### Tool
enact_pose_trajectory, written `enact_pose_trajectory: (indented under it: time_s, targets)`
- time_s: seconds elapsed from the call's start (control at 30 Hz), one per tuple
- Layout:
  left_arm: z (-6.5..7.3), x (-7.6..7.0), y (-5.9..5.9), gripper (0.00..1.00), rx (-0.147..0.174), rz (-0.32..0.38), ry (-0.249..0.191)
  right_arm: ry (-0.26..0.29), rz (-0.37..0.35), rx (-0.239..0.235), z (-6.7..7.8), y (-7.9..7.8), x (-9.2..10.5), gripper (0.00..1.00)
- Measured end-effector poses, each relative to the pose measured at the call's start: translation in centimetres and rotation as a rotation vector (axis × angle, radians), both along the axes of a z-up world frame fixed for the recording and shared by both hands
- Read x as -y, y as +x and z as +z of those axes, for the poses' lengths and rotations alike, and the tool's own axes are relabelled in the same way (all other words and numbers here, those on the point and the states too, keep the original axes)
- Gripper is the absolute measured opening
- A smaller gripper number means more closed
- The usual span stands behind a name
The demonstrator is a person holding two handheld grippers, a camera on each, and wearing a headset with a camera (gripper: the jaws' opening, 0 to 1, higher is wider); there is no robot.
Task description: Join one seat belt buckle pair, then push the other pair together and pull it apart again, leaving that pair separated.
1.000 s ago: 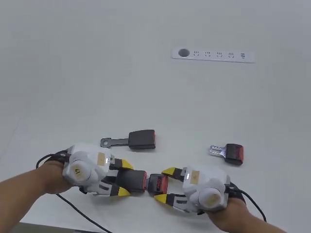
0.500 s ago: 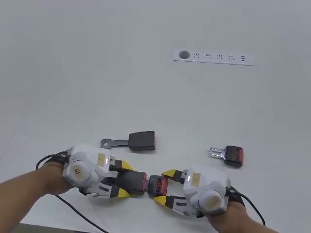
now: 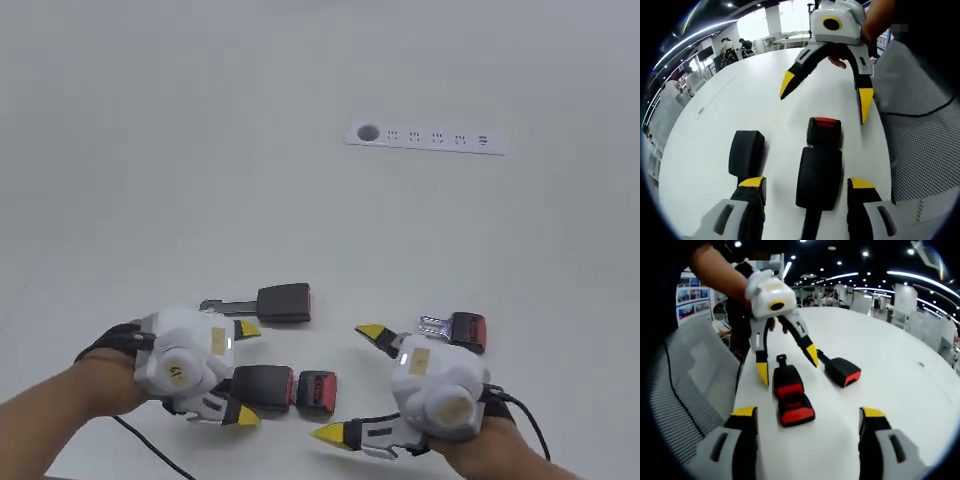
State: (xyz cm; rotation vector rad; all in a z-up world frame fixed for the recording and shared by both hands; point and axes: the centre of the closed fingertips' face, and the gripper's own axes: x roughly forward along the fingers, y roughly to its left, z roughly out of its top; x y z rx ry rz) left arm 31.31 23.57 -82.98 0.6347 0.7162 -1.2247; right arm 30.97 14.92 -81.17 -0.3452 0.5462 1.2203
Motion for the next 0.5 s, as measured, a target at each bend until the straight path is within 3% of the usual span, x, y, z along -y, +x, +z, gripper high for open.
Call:
enact_pose_trajectory:
  time_s: [0.03,0.13,0.2,0.27,0.4,0.5]
  targets:
    - [0.7,0.0,0.3,0.72,0.011,0.027,-0.02,-0.002,-0.009,0.014,0.2,0.2,0.7,0.84]
    - [1.1,-0.6,0.6,0.73,0.041,0.036,-0.005,-0.019,-0.062,0.026,0.3,1.1,3.4,0.84]
    - [1.3,-0.9,0.5,0.73,0.032,0.039,-0.001,-0.022,-0.089,0.037,0.7,1.7,5.2,0.84]
    - [1.8,-1.0,0.9,0.73,0.048,0.032,0.006,-0.025,-0.113,0.048,1.1,2.4,6.8,0.84]
    - [3.1,-1.2,2.7,0.73,0.076,0.044,0.001,-0.061,-0.147,0.044,0.7,3.7,9.8,0.83]
    - [3.3,-1.4,3.9,0.72,0.09,0.058,0.008,-0.076,-0.183,0.022,0.2,4.6,11.8,0.81]
